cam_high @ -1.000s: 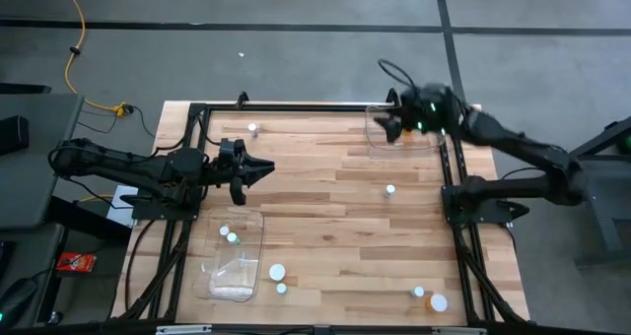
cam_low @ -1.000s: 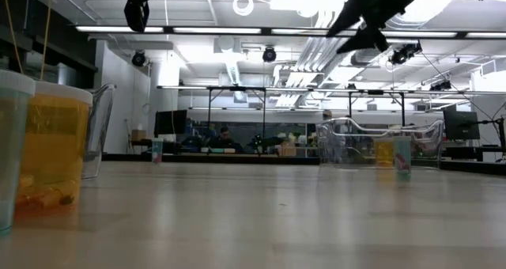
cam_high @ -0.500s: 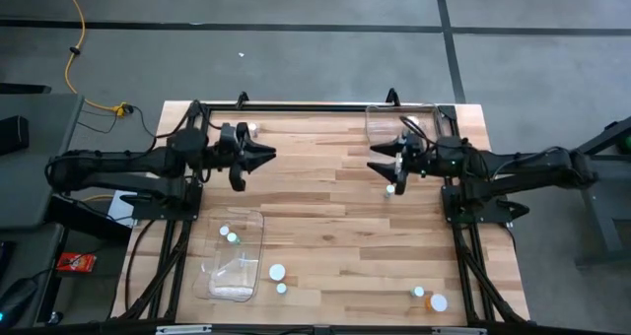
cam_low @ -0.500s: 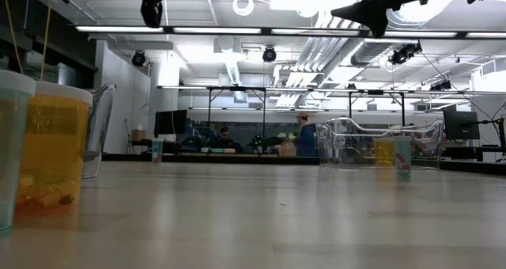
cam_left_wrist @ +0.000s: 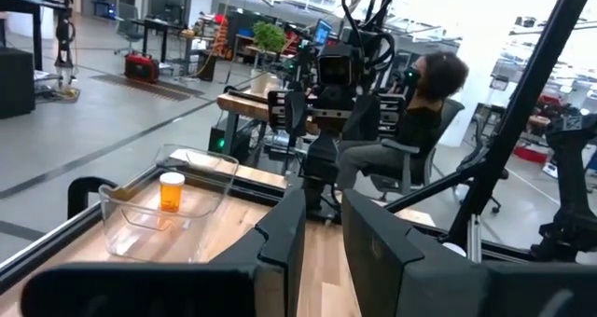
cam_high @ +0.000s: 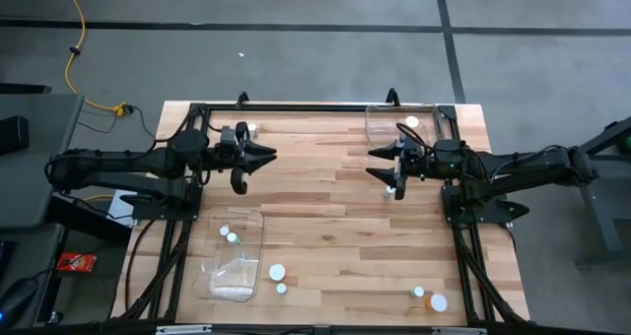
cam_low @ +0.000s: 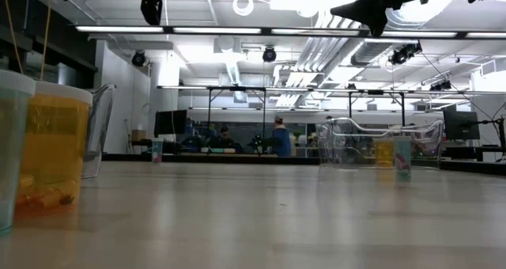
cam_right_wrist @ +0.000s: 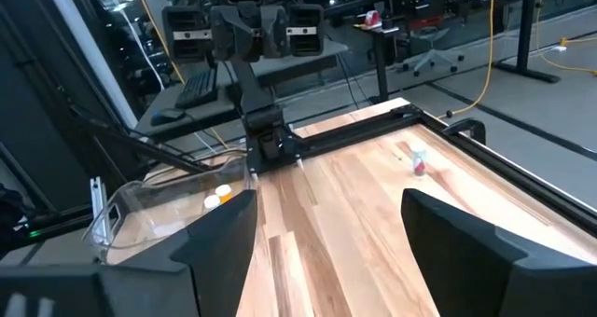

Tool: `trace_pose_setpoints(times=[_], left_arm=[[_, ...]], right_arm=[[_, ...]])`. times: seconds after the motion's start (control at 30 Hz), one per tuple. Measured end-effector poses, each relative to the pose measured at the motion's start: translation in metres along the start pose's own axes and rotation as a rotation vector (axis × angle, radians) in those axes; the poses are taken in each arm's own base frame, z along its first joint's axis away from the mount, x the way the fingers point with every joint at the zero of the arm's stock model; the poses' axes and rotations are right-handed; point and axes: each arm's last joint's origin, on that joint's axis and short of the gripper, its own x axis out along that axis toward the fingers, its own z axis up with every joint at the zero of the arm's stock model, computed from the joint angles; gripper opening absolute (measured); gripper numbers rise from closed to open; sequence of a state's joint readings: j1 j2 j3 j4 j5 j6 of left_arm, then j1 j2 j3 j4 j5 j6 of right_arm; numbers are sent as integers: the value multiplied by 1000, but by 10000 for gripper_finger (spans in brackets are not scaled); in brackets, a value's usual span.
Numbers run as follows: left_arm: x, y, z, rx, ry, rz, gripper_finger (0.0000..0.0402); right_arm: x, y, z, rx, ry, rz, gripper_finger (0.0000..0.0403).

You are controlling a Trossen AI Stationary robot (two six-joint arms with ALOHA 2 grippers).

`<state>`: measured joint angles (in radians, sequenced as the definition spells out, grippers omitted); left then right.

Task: Pick and place medicine bottles into bin by pill shape (circle, oval)
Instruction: Put the green capsule bottle into the top transparent bin

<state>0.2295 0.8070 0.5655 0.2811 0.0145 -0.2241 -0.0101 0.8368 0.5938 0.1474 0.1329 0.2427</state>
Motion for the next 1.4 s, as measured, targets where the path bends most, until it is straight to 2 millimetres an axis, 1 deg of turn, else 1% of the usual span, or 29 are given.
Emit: trace_pose_setpoints(times=[0.3,0.8,0.87,0.93,1.0,1.07,1.13,1.23,1.3,1.4], left_arm=[[0,-4,-1,-1,6,-22,62],[1,-4,-1,-1,7,-22,62],[2,-4,-2,-1,13,-20,62],[3,-4,-4,-1,20,-19,62],[5,-3,-6,-1,31,-16,62],[8,-3,-8,-9,45,-13,62],[10,-2,-11,-23,60,-9,62],[15,-1,-16,-50,85,-2,62],[16,-1,-17,-57,95,1,62],[18,0,-18,-62,96,2,62]], right_arm=[[0,0,0,2,4,16,259],[0,1,1,27,27,26,259],[0,2,5,20,86,10,259],[0,3,8,8,187,-22,259],[2,3,10,16,322,-88,259],[3,1,9,63,474,-198,259],[3,-1,3,124,633,-328,259],[4,-6,-13,218,826,-540,259],[6,-10,-26,278,910,-650,259],[15,-13,-44,344,959,-730,259]])
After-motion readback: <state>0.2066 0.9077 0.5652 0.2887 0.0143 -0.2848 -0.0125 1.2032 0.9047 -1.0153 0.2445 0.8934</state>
